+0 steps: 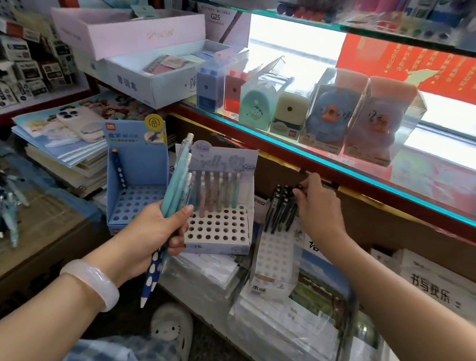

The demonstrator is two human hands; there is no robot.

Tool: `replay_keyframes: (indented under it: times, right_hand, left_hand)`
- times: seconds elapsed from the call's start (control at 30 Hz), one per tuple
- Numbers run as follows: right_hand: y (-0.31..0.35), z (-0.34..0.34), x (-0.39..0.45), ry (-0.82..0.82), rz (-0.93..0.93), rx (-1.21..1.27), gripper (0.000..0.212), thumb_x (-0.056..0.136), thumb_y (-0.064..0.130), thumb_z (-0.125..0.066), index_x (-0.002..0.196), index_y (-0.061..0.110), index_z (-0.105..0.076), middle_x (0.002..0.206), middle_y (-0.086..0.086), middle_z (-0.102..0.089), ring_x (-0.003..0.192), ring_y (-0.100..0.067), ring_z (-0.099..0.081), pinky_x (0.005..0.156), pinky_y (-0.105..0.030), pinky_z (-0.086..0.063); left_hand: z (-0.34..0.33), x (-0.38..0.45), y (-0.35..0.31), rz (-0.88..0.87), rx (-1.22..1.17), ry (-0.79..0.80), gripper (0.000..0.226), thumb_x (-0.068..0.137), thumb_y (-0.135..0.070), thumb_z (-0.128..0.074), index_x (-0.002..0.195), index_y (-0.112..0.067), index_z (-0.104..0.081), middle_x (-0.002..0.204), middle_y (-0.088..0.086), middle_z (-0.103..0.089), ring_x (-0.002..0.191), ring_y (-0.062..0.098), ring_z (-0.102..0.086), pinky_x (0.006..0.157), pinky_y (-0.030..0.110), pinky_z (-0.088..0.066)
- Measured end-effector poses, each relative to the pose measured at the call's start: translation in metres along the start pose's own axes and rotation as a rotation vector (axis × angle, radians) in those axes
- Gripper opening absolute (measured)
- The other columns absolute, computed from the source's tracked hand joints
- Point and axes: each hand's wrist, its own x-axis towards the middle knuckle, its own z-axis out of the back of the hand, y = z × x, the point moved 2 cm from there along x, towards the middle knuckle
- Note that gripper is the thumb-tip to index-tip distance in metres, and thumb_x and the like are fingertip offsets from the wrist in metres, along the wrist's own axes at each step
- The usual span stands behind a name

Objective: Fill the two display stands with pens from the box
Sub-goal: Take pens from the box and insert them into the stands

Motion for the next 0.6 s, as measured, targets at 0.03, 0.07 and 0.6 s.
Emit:
replay_keyframes:
  times: [0.03,0.07,0.6]
  right_hand:
    - [0.001,-0.001,0.001,-0.003,0.004,-0.005,0.022,0.097,0.022,-0.049,0.113,0.007,-0.046,0.096,-0.014,-0.066,0.080,-0.029,-0.065,0.069,-0.046,-0.056]
    - [0.002,-0.001,0.001,-0.006,0.007,-0.015,0.022,0.097,0.022,-0.049,0.113,0.007,-0.046,0.096,-0.014,-0.066,0.080,-0.029,-0.065,0.069,-0.046,-0.056]
    - [-0.003,-0.023,-0.019,0.051,-0.102,-0.070,0.016,0.099,0.021,-0.045,0.107,0.007,-0.045,0.091,-0.014,-0.062,0.075,-0.026,-0.058,0.063,-0.038,-0.051]
  left_hand:
    - [0.001,0.000,0.000,-0.002,-0.001,-0.005,0.011,0.093,-0.016,-0.050,0.087,-0.007,-0.046,0.053,0.000,-0.043,0.037,0.006,-0.037,0.034,0.017,-0.033]
    - [0.000,0.000,-0.001,-0.003,0.001,-0.005,0.011,0.093,-0.016,-0.050,0.086,-0.007,-0.046,0.054,0.001,-0.043,0.037,0.006,-0.037,0.034,0.016,-0.033]
    - [0.007,-0.001,0.007,-0.007,0.002,-0.051,0.013,0.092,-0.017,-0.052,0.086,-0.007,-0.046,0.057,0.003,-0.042,0.038,0.008,-0.037,0.034,0.017,-0.033]
